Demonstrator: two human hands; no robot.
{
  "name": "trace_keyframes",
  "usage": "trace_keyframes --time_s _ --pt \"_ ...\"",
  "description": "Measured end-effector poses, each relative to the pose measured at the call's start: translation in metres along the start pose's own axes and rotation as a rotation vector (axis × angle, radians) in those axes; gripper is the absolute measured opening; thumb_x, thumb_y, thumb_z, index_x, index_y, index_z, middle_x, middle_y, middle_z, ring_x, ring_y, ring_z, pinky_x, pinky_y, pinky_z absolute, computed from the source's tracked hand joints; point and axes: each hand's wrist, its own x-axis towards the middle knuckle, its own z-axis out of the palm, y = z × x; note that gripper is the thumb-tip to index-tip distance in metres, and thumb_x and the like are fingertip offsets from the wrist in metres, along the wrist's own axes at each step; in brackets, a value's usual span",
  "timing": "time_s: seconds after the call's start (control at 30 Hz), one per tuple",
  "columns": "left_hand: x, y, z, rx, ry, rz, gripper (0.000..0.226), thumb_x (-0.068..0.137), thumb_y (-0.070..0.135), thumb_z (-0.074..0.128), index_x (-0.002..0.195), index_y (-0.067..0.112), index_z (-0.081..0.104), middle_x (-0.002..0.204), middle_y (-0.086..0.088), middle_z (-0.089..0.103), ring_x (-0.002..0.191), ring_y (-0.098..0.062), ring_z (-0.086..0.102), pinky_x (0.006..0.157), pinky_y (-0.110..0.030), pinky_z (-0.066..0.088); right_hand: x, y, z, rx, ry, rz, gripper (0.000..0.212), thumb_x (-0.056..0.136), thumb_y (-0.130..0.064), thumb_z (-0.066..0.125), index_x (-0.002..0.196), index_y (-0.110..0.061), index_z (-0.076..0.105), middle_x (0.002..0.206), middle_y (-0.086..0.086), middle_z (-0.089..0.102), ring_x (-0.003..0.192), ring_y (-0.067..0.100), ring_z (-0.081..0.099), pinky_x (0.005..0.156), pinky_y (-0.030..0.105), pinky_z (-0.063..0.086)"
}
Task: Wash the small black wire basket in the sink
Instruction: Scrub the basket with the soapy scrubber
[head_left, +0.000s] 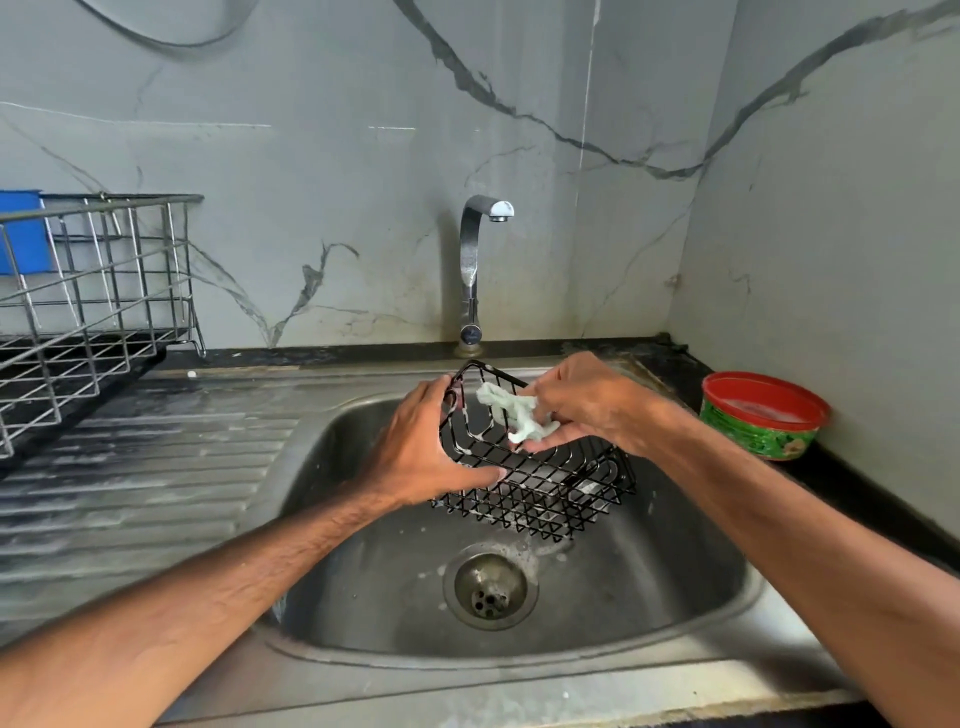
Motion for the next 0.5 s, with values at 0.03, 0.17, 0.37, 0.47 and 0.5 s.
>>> trace_keyframes --time_s 0.03,0.17,0.37,0.47,0.5 --pt "0.0 0.001 0.0 0.012 0.002 0.003 0.142 0.041 0.089 0.079 0.155 0.016 0.037 0.147 -0.001 0.053 0.129 -0.018 0.055 0.109 -0.048 0.051 -0.001 -0.001 -0.004 -0.056 0.016 -0.006 0.02 0.084 0.018 0.059 0.102 0.016 0.067 0.108 0.023 0.07 0.08 0.033 0.077 0.065 0.034 0.064" --pt "-0.003 0.003 0.001 0.031 0.006 0.012 0.145 0.045 0.089 0.074 0.159 0.011 0.031 0.15 -0.004 0.05 0.133 -0.019 0.051 0.114 -0.046 0.047 0.0 -0.004 -0.021 -0.065 0.258 -0.16 0.015 0.087 0.009 0.066 0.1 0.004 0.073 0.095 0.018 0.075 0.073 0.025 0.077 0.063 0.031 0.064" --pt "-0.006 0.008 0.001 0.054 0.014 0.046 0.148 0.048 0.088 0.074 0.163 0.01 0.023 0.157 -0.005 0.041 0.134 -0.019 0.052 0.111 -0.044 0.051 0.016 0.014 -0.003 -0.287 0.569 -0.319 0.035 0.089 0.011 0.061 0.107 -0.016 0.076 0.113 0.002 0.075 0.049 -0.001 0.062 0.041 0.018 0.05" --pt "-0.007 0.011 0.001 0.072 0.025 0.075 0.146 0.053 0.079 0.086 0.164 0.01 0.02 0.161 -0.005 0.037 0.139 -0.019 0.047 0.118 -0.038 0.042 0.018 0.011 0.018 -0.303 0.5 -0.386 0.04 0.094 0.012 0.053 0.117 -0.012 0.074 0.123 0.003 0.072 0.034 -0.006 0.049 0.033 0.01 0.033" --pt "-0.007 0.011 0.001 0.082 0.032 0.079 0.145 0.056 0.077 0.088 0.164 0.009 0.019 0.162 -0.005 0.036 0.14 -0.019 0.046 0.117 -0.034 0.039 0.019 0.008 0.023 -0.328 0.462 -0.407 0.04 0.095 0.01 0.052 0.121 -0.013 0.073 0.125 0.003 0.071 0.036 -0.006 0.051 0.034 0.01 0.034"
